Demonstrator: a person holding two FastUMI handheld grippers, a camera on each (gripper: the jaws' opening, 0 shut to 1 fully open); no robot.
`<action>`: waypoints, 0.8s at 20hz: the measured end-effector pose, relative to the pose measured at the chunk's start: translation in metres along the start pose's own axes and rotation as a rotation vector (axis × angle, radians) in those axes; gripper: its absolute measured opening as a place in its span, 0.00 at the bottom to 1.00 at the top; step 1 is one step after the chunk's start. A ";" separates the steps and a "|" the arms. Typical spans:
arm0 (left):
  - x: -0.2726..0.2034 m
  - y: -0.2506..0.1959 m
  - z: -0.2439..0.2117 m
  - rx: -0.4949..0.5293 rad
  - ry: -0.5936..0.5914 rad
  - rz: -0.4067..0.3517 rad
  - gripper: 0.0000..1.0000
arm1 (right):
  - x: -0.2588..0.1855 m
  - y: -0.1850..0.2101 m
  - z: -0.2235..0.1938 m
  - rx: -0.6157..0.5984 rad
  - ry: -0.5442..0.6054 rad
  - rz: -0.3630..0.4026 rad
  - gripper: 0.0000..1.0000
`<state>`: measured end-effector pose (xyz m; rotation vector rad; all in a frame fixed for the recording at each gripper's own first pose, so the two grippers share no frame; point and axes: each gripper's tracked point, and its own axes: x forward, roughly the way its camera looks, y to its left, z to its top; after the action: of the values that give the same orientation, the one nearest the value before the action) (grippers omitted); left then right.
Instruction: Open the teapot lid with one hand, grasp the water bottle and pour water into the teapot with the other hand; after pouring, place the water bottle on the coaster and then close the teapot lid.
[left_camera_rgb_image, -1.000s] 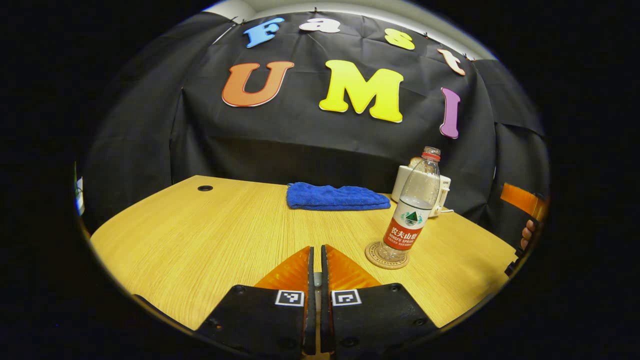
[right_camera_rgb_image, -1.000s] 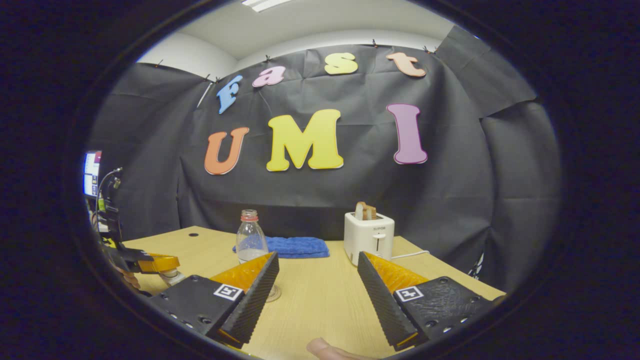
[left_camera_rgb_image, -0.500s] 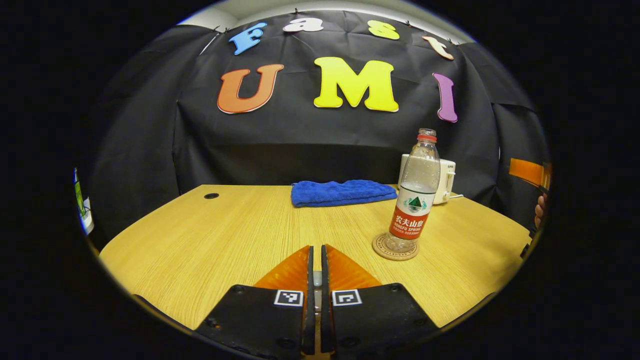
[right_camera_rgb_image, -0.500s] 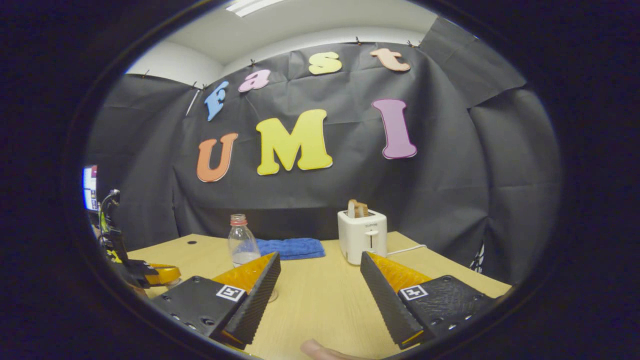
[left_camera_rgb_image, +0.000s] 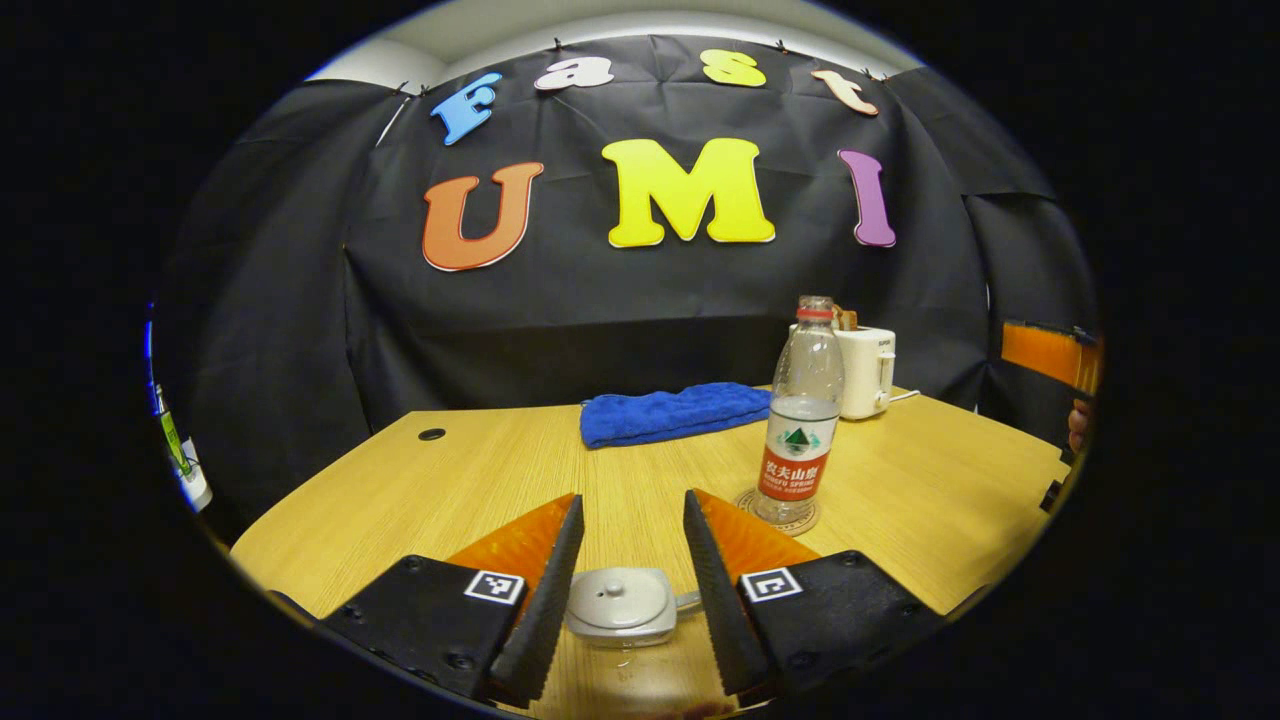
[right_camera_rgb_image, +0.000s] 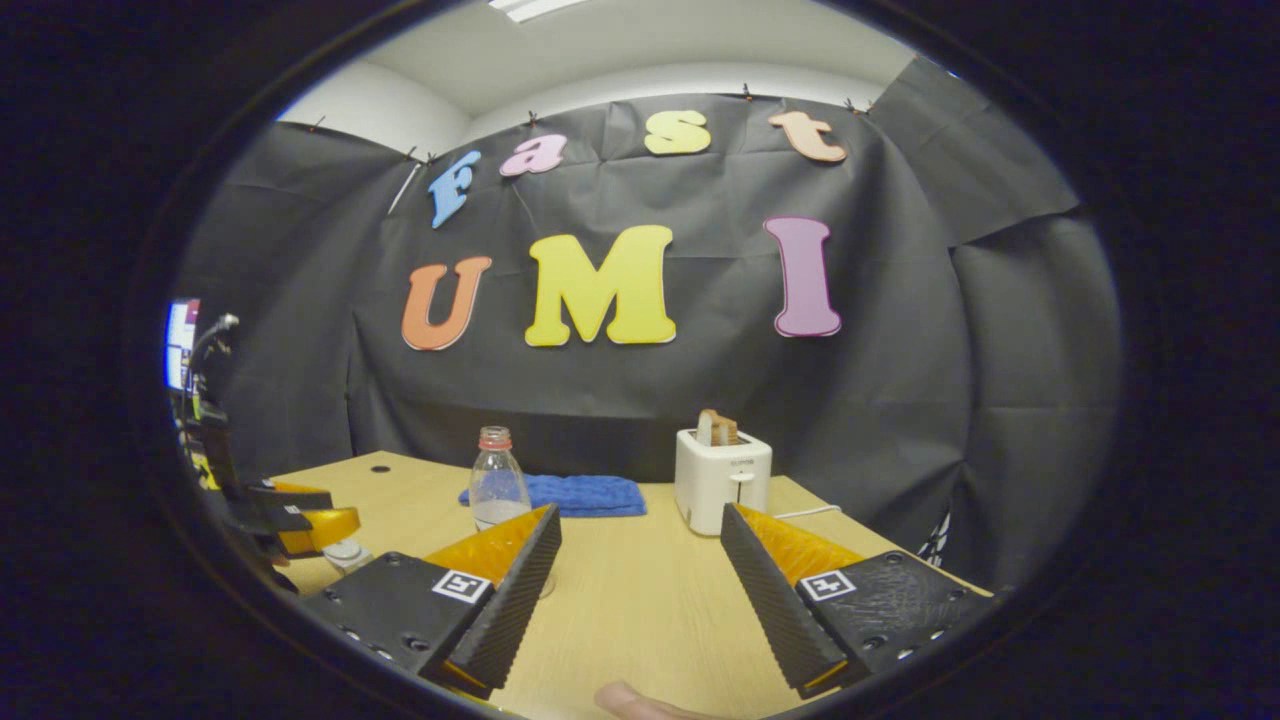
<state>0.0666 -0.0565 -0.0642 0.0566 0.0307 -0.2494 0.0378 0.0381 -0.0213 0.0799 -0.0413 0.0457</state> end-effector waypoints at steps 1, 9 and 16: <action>-0.007 0.002 0.012 -0.006 -0.023 0.017 0.70 | -0.004 -0.001 0.001 -0.008 0.015 -0.013 0.96; -0.057 0.009 0.058 -0.035 -0.014 0.091 1.00 | -0.051 0.002 0.040 -0.076 -0.012 -0.054 0.95; -0.086 0.012 0.064 -0.002 0.005 0.127 1.00 | -0.072 0.008 0.048 -0.120 -0.031 -0.058 0.98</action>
<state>-0.0120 -0.0278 0.0037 0.0575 0.0326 -0.1227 -0.0359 0.0393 0.0245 -0.0379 -0.0731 -0.0158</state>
